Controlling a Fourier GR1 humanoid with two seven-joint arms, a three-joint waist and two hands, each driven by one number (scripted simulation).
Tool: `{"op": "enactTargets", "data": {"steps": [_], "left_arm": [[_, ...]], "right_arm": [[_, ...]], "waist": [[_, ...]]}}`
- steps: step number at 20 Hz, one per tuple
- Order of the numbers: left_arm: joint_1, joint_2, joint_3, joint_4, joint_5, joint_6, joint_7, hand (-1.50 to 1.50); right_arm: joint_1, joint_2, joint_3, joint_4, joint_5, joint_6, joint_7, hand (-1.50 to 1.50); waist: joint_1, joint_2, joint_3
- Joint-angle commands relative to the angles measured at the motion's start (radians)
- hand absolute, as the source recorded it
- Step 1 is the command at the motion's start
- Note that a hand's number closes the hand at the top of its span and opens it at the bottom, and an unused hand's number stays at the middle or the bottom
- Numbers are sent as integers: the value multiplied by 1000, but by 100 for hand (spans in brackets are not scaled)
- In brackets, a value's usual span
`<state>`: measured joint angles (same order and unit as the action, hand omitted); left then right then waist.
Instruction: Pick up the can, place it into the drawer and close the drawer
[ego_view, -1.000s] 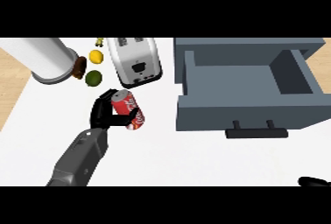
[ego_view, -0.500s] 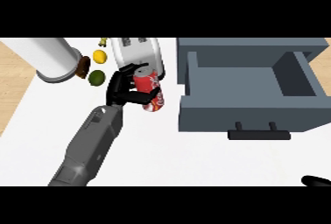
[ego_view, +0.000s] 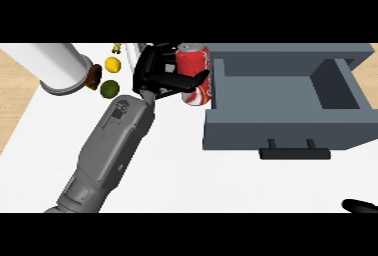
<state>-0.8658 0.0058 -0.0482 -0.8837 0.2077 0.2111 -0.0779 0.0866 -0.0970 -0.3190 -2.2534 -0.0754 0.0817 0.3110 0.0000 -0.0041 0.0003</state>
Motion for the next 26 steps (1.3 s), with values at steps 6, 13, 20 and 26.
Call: {"op": "enactTargets", "data": {"steps": [6,13,20,26], "left_arm": [[-239,-6,-81,-63,-7,155,244,150],[-471,-6,-60,174,38,206,256,150],[-611,-6,-125,323,107,254,257,150],[-678,-6,-158,441,173,251,226,150]], "right_arm": [[-19,12,25,-41,20,-22,36,-150],[-35,13,45,-11,26,-11,17,-150],[-45,-27,-10,3,-28,15,8,-150],[-86,-31,8,8,-11,-2,29,-150]], "waist": [[-14,3,0],[-45,14,1],[-59,15,1],[-73,21,2]]}}
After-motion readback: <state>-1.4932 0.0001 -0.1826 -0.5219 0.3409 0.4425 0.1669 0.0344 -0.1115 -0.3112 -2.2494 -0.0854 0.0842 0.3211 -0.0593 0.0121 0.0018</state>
